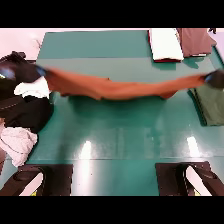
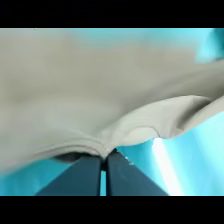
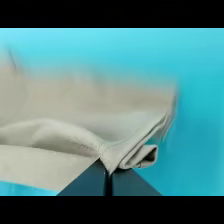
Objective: Fold the shirts.
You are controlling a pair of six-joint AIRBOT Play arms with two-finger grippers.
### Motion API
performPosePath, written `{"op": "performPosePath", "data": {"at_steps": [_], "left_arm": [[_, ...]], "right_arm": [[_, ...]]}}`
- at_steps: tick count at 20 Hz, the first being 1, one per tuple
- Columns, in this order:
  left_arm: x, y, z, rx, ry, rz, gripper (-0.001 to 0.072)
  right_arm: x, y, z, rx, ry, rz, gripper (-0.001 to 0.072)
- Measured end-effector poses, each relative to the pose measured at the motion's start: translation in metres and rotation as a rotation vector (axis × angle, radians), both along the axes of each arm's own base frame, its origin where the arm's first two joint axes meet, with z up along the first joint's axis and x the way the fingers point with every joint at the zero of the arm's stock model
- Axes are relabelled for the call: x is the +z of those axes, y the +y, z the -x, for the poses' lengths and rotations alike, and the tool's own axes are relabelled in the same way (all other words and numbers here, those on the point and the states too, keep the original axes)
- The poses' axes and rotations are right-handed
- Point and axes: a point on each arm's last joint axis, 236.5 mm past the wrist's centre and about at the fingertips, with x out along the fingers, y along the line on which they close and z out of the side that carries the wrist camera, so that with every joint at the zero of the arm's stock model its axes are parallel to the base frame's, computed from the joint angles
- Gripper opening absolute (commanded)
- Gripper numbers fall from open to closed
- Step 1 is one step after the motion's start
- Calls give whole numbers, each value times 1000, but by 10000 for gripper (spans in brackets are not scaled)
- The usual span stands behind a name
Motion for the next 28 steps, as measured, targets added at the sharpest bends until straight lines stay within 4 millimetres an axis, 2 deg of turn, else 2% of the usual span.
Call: {"op": "performPosePath", "data": {"at_steps": [1, 3, 5, 6, 8, 9, 11, 12, 14, 16, 19, 20, 21, 22, 24, 26, 27, 28], "left_arm": [[45, 0, 11, -2, -107, -2, 26], [123, 0, 43, -2, -305, 1, 26], [183, 1, 79, 6, -468, 16, 26], [206, 3, 95, 17, -536, 22, 26], [239, 9, 120, 46, -638, 28, 26], [246, 13, 124, 66, -662, 30, 26], [240, 21, 110, 105, -632, 15, 27], [229, 24, 95, 114, -587, 5, 27], [190, 25, 51, 118, -448, -20, 27], [129, 25, -4, 110, -252, -56, 27], [13, 24, -78, 82, 73, -99, 28], [-24, 25, -96, 76, 167, -111, 28], [-69, 24, -116, 66, 277, -119, 28], [-110, 23, -130, 55, 375, -124, 28], [-178, 23, -151, 40, 521, -132, 27], [-227, 21, -169, 30, 593, -129, 28], [-247, 22, -176, 34, 618, -130, 27], [-259, 23, -182, 39, 623, -128, 28]], "right_arm": [[41, 2, 6, 1, -98, 37, 15], [110, 10, 24, 5, -259, 100, 15], [161, 13, 45, -10, -366, 154, 15], [180, 12, 54, -24, -397, 175, 15], [207, 10, 70, -46, -425, 219, 15], [212, 8, 72, -54, -420, 230, 14], [211, 2, 69, -64, -374, 238, 14], [204, -1, 62, -65, -340, 231, 14], [174, -10, 38, -59, -229, 200, 14], [125, -19, 7, -42, -77, 158, 14], [25, -25, -37, 3, 206, 103, 14], [1, -25, -45, 13, 270, 95, 14], [-51, -26, -57, 29, 408, 88, 14], [-85, -24, -64, 44, 497, 79, 14], [-144, -19, -79, 72, 634, 63, 14], [-183, -19, -96, 82, 706, 52, 15], [-196, -18, -107, 87, 721, 46, 15], [-203, -15, -118, 96, 724, 31, 14]]}}
